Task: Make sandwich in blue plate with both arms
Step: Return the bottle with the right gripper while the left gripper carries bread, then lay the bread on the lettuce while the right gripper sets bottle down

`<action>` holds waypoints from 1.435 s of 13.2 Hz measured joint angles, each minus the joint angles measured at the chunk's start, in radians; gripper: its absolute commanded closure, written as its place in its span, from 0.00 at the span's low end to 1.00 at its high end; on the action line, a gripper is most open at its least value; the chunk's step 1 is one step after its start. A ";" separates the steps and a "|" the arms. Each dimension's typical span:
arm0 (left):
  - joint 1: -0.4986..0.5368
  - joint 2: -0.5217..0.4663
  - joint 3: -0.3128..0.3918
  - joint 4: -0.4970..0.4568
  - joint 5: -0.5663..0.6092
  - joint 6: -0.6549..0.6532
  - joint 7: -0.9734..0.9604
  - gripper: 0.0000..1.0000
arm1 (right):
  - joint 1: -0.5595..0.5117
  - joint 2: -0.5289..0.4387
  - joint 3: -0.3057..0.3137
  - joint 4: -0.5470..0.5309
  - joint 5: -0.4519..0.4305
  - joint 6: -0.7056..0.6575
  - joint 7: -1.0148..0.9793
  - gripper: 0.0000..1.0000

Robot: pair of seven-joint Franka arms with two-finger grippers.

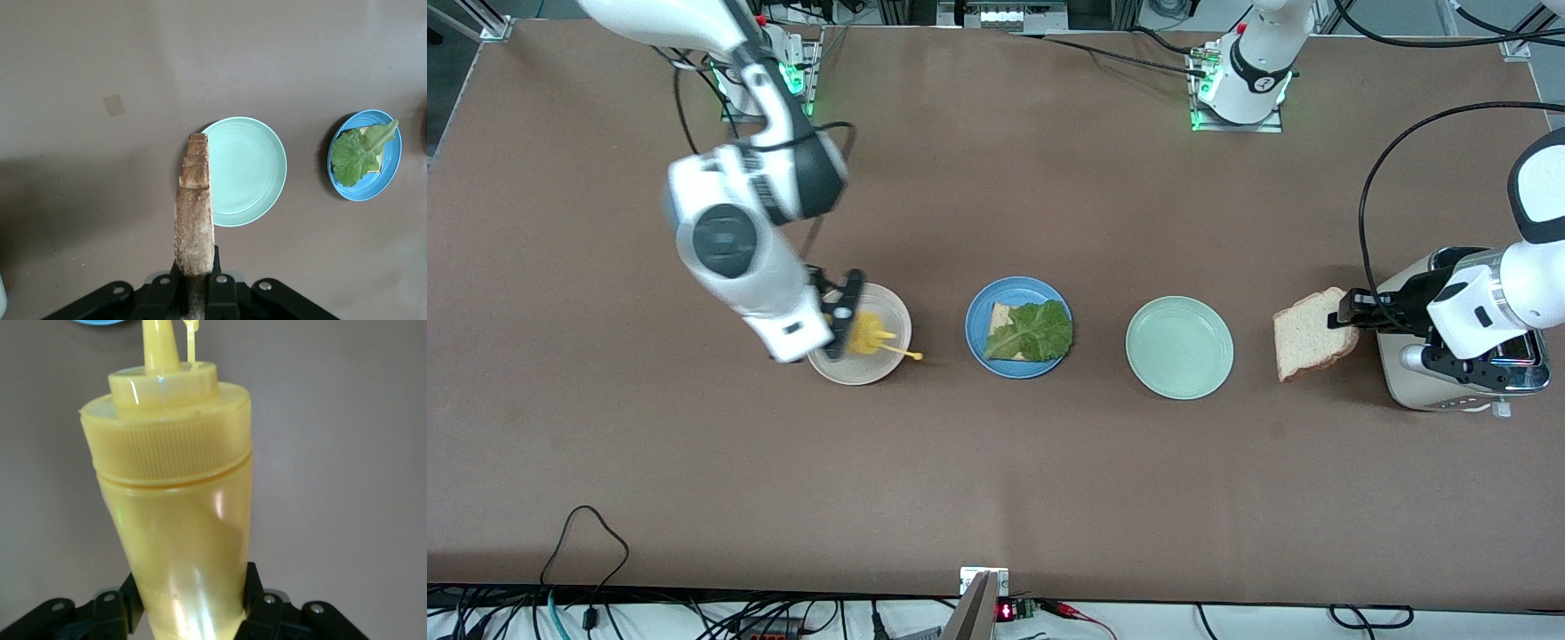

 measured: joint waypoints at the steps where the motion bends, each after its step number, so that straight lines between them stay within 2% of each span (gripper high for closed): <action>1: -0.005 0.003 -0.010 -0.001 -0.001 0.000 0.002 0.99 | -0.068 -0.022 0.000 -0.001 0.073 -0.025 -0.103 1.00; 4: -0.057 0.033 -0.064 -0.017 -0.068 0.065 -0.004 0.99 | -0.287 -0.033 0.000 -0.022 0.313 -0.095 -0.438 1.00; 5: -0.082 0.048 -0.070 -0.043 -0.125 0.131 -0.005 0.99 | -0.352 -0.028 0.001 -0.044 0.388 -0.116 -0.552 1.00; 9: -0.221 0.124 -0.075 -0.171 -0.329 0.450 -0.036 0.99 | -0.532 0.012 0.002 -0.112 0.596 -0.203 -0.944 1.00; 12: -0.357 0.173 -0.079 -0.212 -0.411 0.661 -0.152 0.99 | -0.656 0.090 0.004 -0.133 0.751 -0.318 -1.207 1.00; 16: -0.513 0.214 -0.081 -0.281 -0.432 0.904 -0.314 0.99 | -0.775 0.217 0.005 -0.139 0.854 -0.430 -1.467 1.00; 19: -0.537 0.225 -0.079 -0.320 -0.433 0.940 -0.353 0.99 | -0.822 0.299 0.006 -0.138 0.879 -0.460 -1.562 1.00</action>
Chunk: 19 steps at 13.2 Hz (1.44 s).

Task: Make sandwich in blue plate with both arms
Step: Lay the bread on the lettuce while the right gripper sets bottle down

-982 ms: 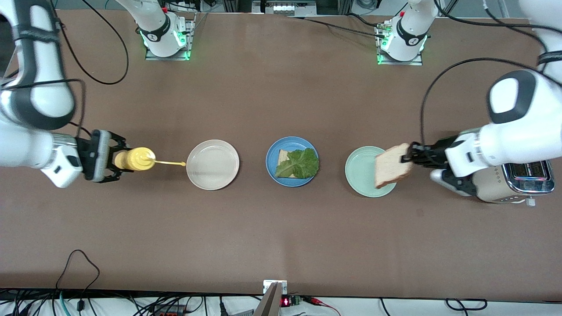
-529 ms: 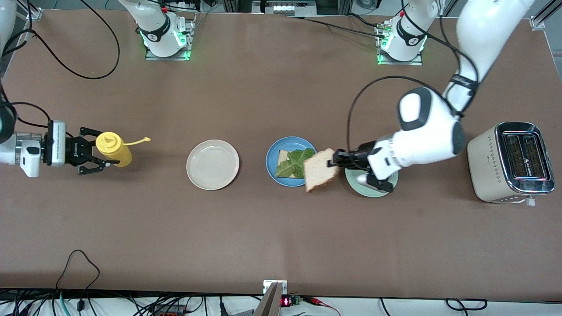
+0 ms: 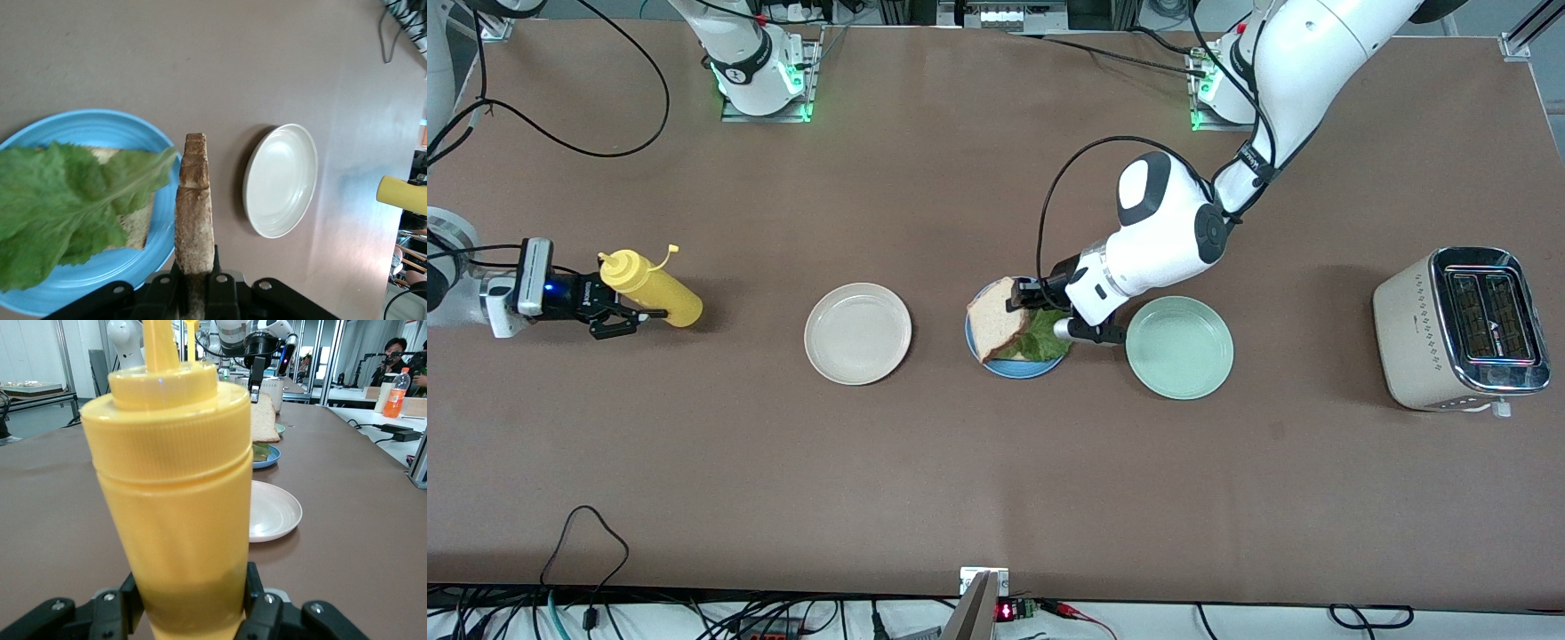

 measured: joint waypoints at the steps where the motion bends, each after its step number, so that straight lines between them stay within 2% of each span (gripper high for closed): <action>1: 0.005 0.000 0.002 -0.013 0.000 0.000 0.000 0.99 | -0.007 0.014 0.000 0.001 0.002 0.000 -0.010 1.00; 5: 0.022 0.002 0.007 -0.038 0.000 0.000 0.000 0.97 | -0.026 0.058 0.000 0.002 0.003 0.014 -0.018 1.00; 6: 0.023 0.003 0.007 -0.039 0.000 0.000 0.000 0.93 | -0.030 0.066 -0.003 0.004 0.003 0.037 -0.018 1.00; 7: 0.024 0.006 0.007 -0.041 0.000 0.000 0.000 0.84 | -0.033 0.069 -0.013 0.005 0.003 0.066 -0.016 1.00; 9: 0.024 0.014 0.008 -0.045 0.000 0.000 0.000 0.53 | -0.039 0.068 -0.048 0.009 0.002 0.113 -0.004 1.00; 12: 0.024 0.046 0.012 -0.047 0.000 0.000 0.020 0.17 | -0.049 0.068 -0.070 0.013 0.002 0.148 0.003 1.00; 13: 0.025 0.059 0.017 -0.047 0.000 0.000 0.039 0.06 | -0.049 0.069 -0.070 0.013 0.002 0.154 0.006 1.00; 14: 0.026 0.069 0.026 -0.047 0.000 0.001 0.061 0.00 | -0.048 0.069 -0.070 0.012 0.002 0.159 0.011 1.00; 15: 0.027 0.076 0.035 -0.047 0.000 0.001 0.084 0.00 | -0.048 0.072 -0.069 0.012 0.002 0.160 0.018 0.86; 16: 0.028 0.080 0.045 -0.046 0.000 0.001 0.103 0.00 | -0.048 0.078 -0.069 0.012 0.002 0.160 0.022 0.01; 19: 0.033 0.096 0.069 -0.033 0.000 0.002 0.127 0.00 | -0.051 0.082 -0.069 0.013 0.004 0.156 0.030 0.00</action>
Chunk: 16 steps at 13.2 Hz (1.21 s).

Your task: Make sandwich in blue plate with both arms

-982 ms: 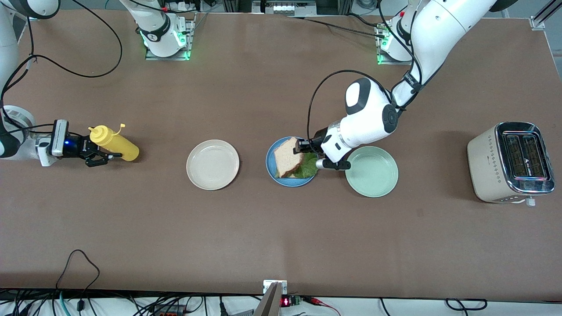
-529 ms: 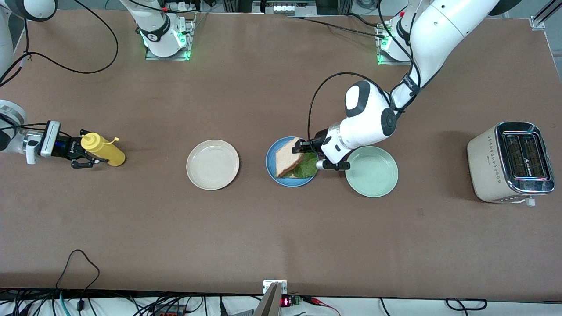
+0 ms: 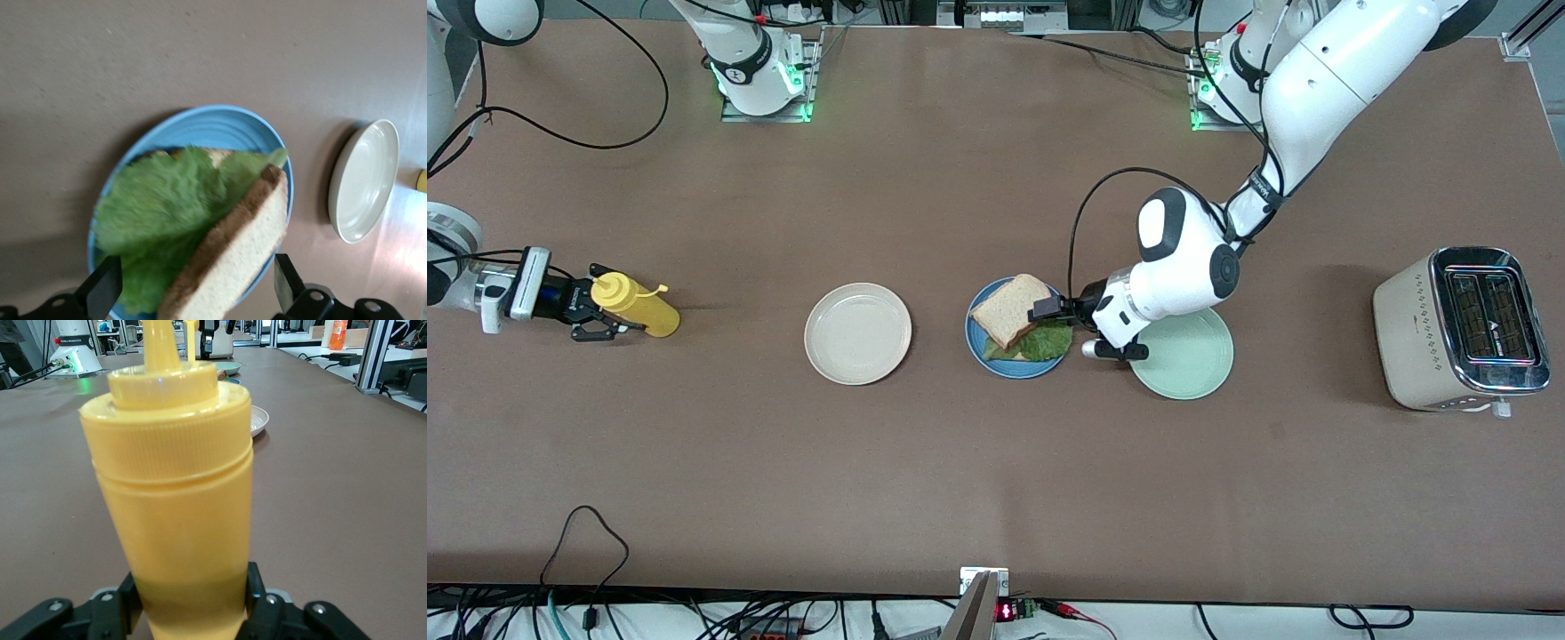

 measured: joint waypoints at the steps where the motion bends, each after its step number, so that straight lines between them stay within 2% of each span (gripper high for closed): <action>1: 0.001 0.005 0.003 0.009 0.000 0.000 0.004 0.00 | 0.000 0.002 0.000 0.000 0.000 0.001 0.004 0.00; 5: 0.055 -0.001 -0.008 0.062 0.000 -0.001 0.006 0.00 | -0.003 -0.003 -0.003 0.058 0.000 0.004 0.113 0.00; 6: 0.097 -0.015 -0.015 0.074 0.000 -0.029 0.013 0.00 | -0.003 -0.014 -0.012 0.081 0.000 0.004 0.145 0.00; 8: 0.199 -0.075 -0.021 0.099 0.000 -0.171 0.044 0.00 | -0.007 -0.060 -0.028 0.142 -0.043 0.003 0.235 0.00; 10: 0.297 -0.152 -0.020 0.118 0.027 -0.328 0.073 0.00 | -0.007 -0.148 -0.029 0.218 -0.168 0.000 0.396 0.00; 12: 0.385 -0.213 -0.020 0.154 0.142 -0.464 0.074 0.00 | 0.014 -0.277 -0.031 0.269 -0.305 -0.012 0.565 0.00; 16: 0.499 -0.240 -0.019 0.297 0.384 -0.700 0.079 0.00 | 0.202 -0.551 -0.050 0.279 -0.572 -0.045 0.995 0.00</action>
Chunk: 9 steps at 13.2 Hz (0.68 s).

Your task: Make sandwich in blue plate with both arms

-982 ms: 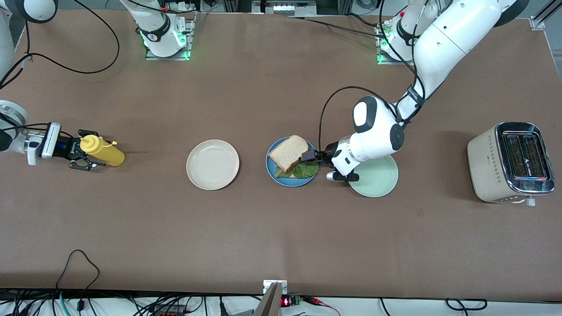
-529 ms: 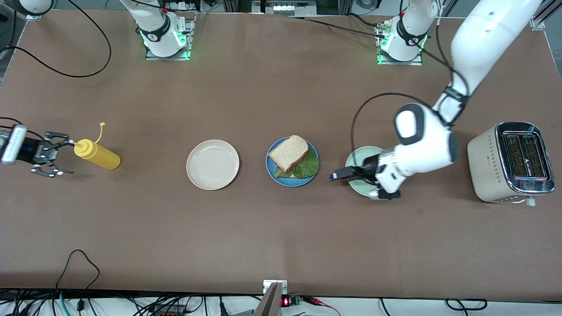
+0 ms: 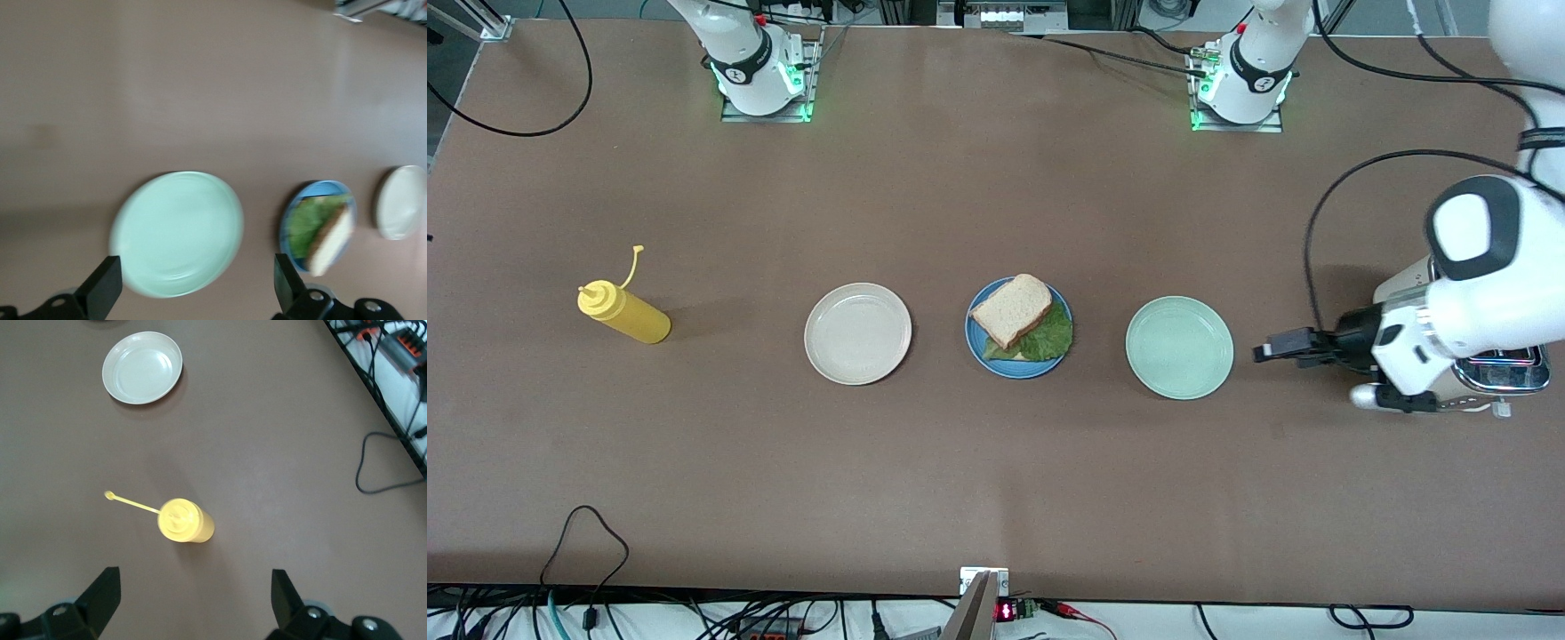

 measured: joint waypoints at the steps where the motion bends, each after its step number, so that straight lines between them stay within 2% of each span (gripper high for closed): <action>1: 0.007 0.000 0.000 0.035 0.066 -0.041 0.000 0.00 | 0.065 -0.050 -0.003 -0.004 -0.054 -0.029 0.127 0.00; 4: 0.005 -0.001 -0.002 0.121 0.209 -0.119 0.000 0.00 | 0.247 -0.131 -0.046 -0.046 -0.147 -0.093 0.476 0.00; 7: 0.002 -0.010 -0.001 0.244 0.279 -0.243 0.000 0.00 | 0.355 -0.139 -0.059 -0.091 -0.245 -0.091 0.761 0.00; 9: -0.002 -0.030 0.007 0.289 0.313 -0.286 -0.001 0.00 | 0.404 -0.138 -0.059 -0.112 -0.286 -0.087 0.967 0.00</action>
